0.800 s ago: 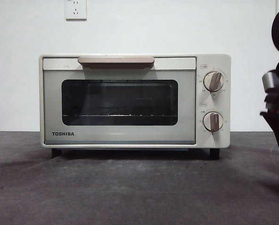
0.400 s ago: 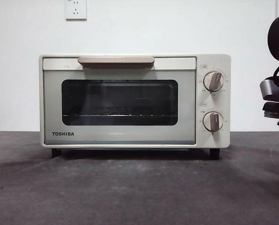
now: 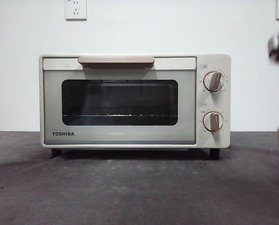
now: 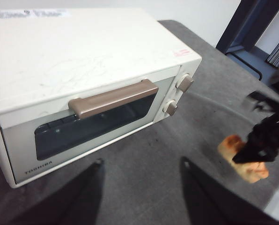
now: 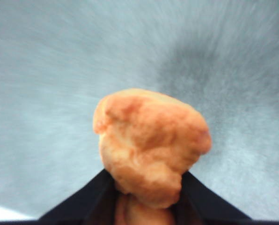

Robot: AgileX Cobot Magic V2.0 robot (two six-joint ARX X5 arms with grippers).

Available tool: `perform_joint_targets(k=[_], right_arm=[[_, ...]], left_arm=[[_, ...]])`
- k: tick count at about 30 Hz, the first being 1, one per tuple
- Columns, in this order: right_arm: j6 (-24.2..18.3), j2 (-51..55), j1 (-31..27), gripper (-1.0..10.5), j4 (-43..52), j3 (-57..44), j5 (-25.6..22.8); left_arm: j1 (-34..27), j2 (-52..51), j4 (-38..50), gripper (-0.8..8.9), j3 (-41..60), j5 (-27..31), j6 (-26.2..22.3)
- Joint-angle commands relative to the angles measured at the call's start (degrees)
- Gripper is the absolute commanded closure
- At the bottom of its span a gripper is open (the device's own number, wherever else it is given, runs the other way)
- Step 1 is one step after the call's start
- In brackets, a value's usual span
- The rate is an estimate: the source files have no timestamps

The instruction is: The left arm flap open the oven, the right arm pick bread and place it into oven, the left arm flap close the oven

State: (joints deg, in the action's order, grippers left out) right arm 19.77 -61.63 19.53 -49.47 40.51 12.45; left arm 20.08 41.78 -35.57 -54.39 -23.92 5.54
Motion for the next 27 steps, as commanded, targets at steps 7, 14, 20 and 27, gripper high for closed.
perform_joint_targets(k=[7, 14, 20, 27], right_arm=[[-2.27, 17.05, 0.39, 8.2, 0.15, 1.62, 6.12], [-1.81, 27.63, 0.39, 8.2, 0.17, 1.62, 7.93], [-0.48, 34.32, 0.39, 8.2, 0.24, 1.62, 8.55], [-0.26, 37.11, 0.39, 8.2, 0.35, 1.62, 8.52]], left_arm=[[0.81, 7.10, 0.61, 7.89, -2.78, 0.09, 1.55], [2.01, 18.73, 0.63, 7.97, -8.11, 0.11, -0.66], [4.31, 31.04, 1.31, 7.96, -15.19, 0.13, -6.95], [5.92, 41.55, 3.96, 7.96, -21.88, 1.20, -11.08]])
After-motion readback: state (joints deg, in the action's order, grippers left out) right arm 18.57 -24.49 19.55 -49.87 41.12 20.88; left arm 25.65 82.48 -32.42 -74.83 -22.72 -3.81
